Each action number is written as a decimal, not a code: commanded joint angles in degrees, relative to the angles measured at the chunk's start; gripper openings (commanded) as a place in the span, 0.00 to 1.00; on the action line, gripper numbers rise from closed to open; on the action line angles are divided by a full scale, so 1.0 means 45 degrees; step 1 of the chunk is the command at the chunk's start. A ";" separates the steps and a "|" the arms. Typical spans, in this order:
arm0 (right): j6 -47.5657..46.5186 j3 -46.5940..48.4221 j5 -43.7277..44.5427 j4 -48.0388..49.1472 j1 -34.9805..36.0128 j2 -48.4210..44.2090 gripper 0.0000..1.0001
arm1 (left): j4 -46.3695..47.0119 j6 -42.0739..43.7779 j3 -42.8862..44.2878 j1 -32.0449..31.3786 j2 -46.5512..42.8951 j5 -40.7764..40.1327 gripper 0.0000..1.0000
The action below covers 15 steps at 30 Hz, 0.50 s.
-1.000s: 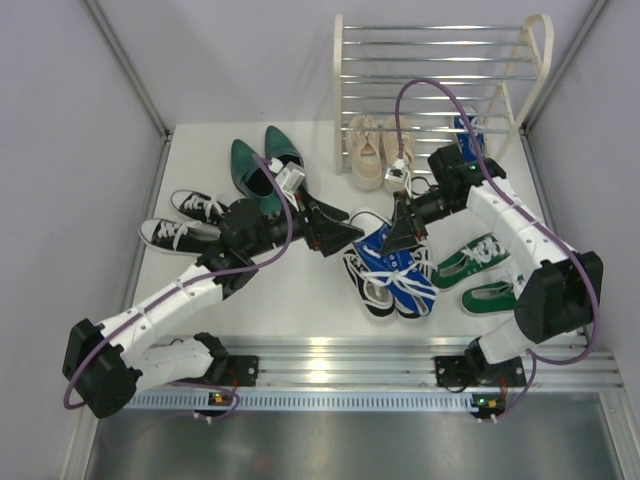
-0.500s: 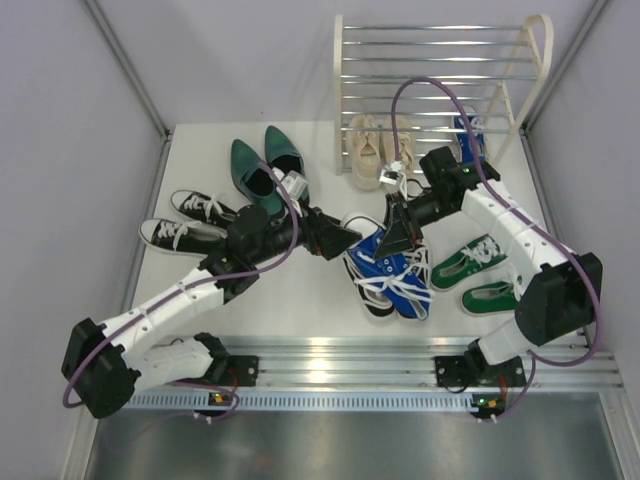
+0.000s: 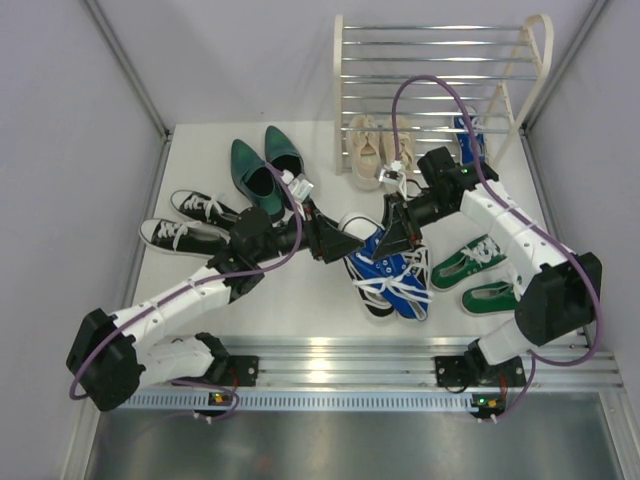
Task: Place and organize the shoes onto the shoe shelf
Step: Pick up the shoe at the center of the board.
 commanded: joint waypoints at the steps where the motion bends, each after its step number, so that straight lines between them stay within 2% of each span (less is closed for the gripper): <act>1: -0.0288 0.0612 -0.1271 0.0236 0.0313 -0.0559 0.06 | 0.1078 -0.0440 -0.0189 0.0051 0.0229 0.0399 0.60; 2: -0.0288 0.0593 -0.1153 0.0217 0.0313 -0.0579 0.08 | 0.1117 -0.0499 -0.0209 0.0051 0.0210 0.0360 0.57; 4: -0.0346 0.0514 -0.1035 0.0158 0.0313 -0.0618 0.11 | 0.1235 -0.0577 -0.0228 0.0070 0.0171 0.0204 0.45; 5: -0.0385 0.0476 -0.0880 0.0158 0.0313 -0.0656 0.16 | 0.1254 -0.0616 -0.0248 0.0129 0.0113 0.0126 0.39; 7: -0.0405 0.0378 -0.0762 0.0158 0.0332 -0.0696 0.24 | 0.1274 -0.0714 -0.0287 0.0188 -0.0004 0.0008 0.06; 8: -0.0405 0.0397 -0.0549 0.0139 0.0332 -0.0735 0.35 | 0.1158 -0.0772 -0.0345 0.0265 -0.0082 -0.0379 0.00; 10: -0.0385 0.0436 -0.0275 0.0139 0.0332 -0.0754 0.46 | 0.1157 -0.1007 -0.0521 0.0363 -0.0394 -0.0636 0.00; 11: -0.0347 0.0513 0.0268 0.0138 0.0332 -0.0793 0.56 | 0.1138 -0.1143 -0.0599 0.0480 -0.0531 -0.0811 0.00; 12: -0.0056 0.0495 0.0776 0.0641 0.0332 -0.0832 0.60 | 0.1157 -0.1550 -0.0812 0.0597 -0.0648 -0.0832 0.00; 13: 0.0565 0.0475 0.1942 0.0898 0.0332 -0.0891 0.62 | 0.1157 -0.1805 -0.0911 0.0714 -0.0862 -0.0852 0.00; 14: 0.0746 0.0533 0.2669 0.1074 0.0313 -0.1007 0.71 | 0.1157 -0.2427 -0.1086 0.1044 -0.1000 -0.0794 0.00; 15: 0.0863 0.0553 0.3372 0.1443 0.0255 -0.1086 0.74 | 0.1138 -0.2742 -0.1359 0.1260 -0.1098 -0.0716 0.00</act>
